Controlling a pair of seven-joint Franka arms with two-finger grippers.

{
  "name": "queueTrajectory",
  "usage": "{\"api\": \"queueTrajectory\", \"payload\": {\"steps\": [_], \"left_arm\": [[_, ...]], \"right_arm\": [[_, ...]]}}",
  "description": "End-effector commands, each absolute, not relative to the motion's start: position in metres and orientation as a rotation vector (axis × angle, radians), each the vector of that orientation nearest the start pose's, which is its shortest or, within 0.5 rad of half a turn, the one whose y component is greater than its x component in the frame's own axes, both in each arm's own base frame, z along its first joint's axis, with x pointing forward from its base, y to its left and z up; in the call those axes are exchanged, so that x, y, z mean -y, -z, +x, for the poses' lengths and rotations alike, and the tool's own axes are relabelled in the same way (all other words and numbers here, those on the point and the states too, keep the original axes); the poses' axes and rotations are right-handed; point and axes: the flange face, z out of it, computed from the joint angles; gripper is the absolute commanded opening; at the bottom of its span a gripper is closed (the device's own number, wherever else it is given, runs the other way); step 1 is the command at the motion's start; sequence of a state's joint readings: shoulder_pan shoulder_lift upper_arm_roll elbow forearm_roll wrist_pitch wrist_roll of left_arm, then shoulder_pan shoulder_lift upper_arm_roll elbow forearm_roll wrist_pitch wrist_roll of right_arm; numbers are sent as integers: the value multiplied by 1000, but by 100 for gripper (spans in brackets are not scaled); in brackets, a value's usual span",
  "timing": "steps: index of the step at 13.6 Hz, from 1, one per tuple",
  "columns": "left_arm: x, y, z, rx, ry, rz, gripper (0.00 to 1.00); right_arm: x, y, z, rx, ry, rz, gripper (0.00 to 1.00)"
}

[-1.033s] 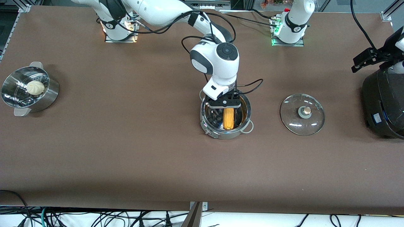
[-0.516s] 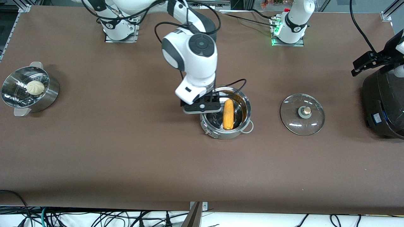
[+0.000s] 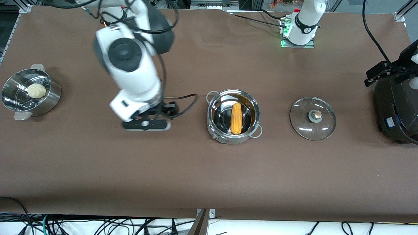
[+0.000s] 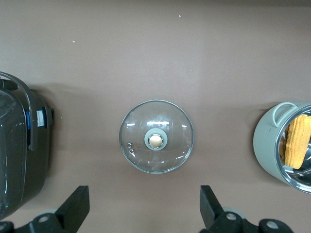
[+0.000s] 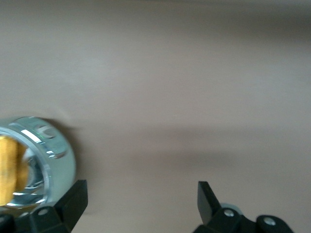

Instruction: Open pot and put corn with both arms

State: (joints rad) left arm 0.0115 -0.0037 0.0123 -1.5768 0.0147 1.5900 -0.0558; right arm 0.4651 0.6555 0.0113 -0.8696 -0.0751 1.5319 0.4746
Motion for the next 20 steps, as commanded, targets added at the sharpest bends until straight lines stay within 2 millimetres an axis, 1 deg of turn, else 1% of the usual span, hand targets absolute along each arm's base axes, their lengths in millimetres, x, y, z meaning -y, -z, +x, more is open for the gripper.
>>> {"api": "queueTrajectory", "payload": {"steps": [1, 3, 4, 6, 7, 8, 9, 10, 11, 12, 13, 14, 15, 16, 18, 19, 20], "left_arm": [[-12, -632, 557, 132, 20, -3113, 100], [-11, -632, 557, 130, 18, -3113, 100], [-11, -632, 557, 130, 18, -3113, 100], [-11, -632, 557, 130, 15, -3113, 100], [-11, -632, 557, 130, 18, -3113, 100], [-10, -633, 556, 127, 18, -3113, 100], [-10, -632, 557, 127, 15, -3113, 100], [-10, -632, 557, 127, 13, -3113, 100], [-10, -632, 556, 127, 15, -3113, 100], [-10, -632, 557, 127, 13, -3113, 100], [-10, -633, 556, 127, 18, -3113, 100], [-10, -633, 556, 127, 15, -3113, 100], [-10, -633, 556, 127, 15, -3113, 100], [-10, -633, 556, 127, 15, -3113, 100], [-10, -633, 556, 127, 15, -3113, 100], [-10, -633, 556, 127, 15, -3113, 100], [-10, -633, 556, 127, 15, -3113, 100]], "right_arm": [[-266, -552, 651, -87, -51, -3206, 100], [-230, -551, 658, -157, -116, -3225, 100], [-207, -551, 665, -179, -120, -3229, 100], [-168, -551, 674, -160, -144, -3248, 100], [-143, -551, 679, -119, -153, -3253, 100], [-124, -566, 679, -24, -116, -3248, 100], [-94, -580, 680, 47, -93, -3239, 100], [-71, -584, 681, 99, -90, -3237, 100], [-44, -592, 680, 56, -77, -3235, 100], [-23, -592, 678, -5, -86, -3234, 100], [-11, -596, 673, -46, -89, -3235, 100], [-4, -600, 666, -54, -77, -3234, 100], [-2, -610, 655, -65, -35, -3232, 100], [2, -609, 640, -72, -23, -3227, 100], [7, -594, 607, -44, -84, -3210, 100], [8, -596, 594, -40, -109, -3205, 100], [7, -596, 586, -26, -129, -3203, 100]]}}
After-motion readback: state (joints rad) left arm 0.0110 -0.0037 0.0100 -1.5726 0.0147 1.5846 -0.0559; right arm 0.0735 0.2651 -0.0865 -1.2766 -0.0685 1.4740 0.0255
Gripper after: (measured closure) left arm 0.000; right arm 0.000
